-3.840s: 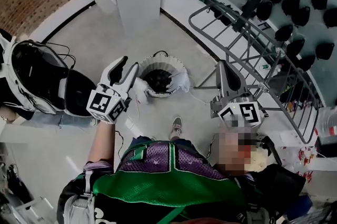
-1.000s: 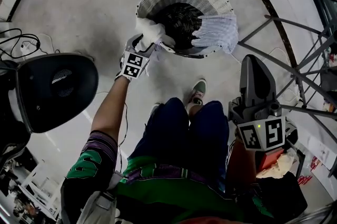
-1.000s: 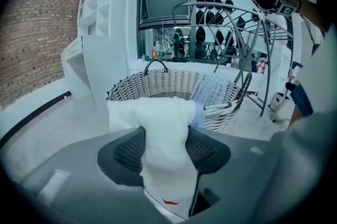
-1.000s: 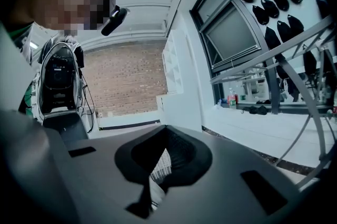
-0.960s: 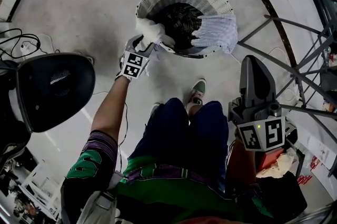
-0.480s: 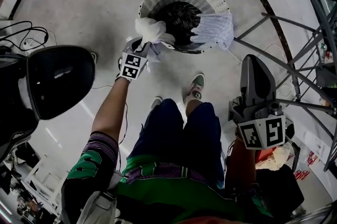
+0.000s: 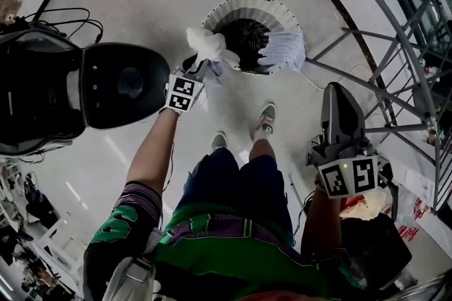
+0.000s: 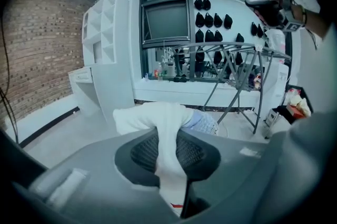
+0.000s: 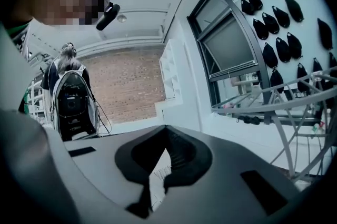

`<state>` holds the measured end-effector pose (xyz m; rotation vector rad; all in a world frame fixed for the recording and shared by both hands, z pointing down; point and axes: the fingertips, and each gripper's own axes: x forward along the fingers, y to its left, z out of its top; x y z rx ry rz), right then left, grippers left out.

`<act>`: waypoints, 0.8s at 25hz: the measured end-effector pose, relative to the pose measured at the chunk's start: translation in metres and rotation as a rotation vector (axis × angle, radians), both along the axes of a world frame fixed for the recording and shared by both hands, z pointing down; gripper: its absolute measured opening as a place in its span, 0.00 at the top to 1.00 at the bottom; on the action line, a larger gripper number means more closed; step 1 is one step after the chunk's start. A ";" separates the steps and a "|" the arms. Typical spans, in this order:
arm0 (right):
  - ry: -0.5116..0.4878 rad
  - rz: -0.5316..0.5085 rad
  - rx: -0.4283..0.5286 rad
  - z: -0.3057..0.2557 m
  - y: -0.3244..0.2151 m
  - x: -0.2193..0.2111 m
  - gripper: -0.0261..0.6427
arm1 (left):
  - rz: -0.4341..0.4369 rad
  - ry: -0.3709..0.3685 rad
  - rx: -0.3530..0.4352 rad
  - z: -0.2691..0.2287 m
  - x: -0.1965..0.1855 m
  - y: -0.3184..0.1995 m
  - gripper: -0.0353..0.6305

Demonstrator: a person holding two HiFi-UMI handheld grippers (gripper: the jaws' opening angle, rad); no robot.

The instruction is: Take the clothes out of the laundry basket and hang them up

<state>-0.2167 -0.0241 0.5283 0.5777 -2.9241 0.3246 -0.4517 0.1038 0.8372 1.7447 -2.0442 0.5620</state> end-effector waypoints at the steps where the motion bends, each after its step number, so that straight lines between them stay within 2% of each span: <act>1: -0.008 0.010 0.007 -0.011 0.002 0.002 0.96 | 0.003 -0.004 0.006 -0.014 0.000 0.002 0.83; 6: -0.031 0.068 0.049 -0.043 0.010 0.019 0.96 | 0.004 -0.019 0.047 -0.078 0.008 0.017 0.83; 11: -0.012 0.159 0.031 -0.066 0.015 0.041 0.96 | 0.028 -0.025 0.071 -0.133 0.026 0.034 0.83; 15: -0.001 0.185 0.026 -0.092 0.024 0.054 0.96 | 0.052 -0.038 0.079 -0.169 0.038 0.047 0.83; 20: -0.027 0.217 0.066 -0.141 0.021 0.097 0.96 | 0.067 -0.050 0.105 -0.216 0.068 0.045 0.83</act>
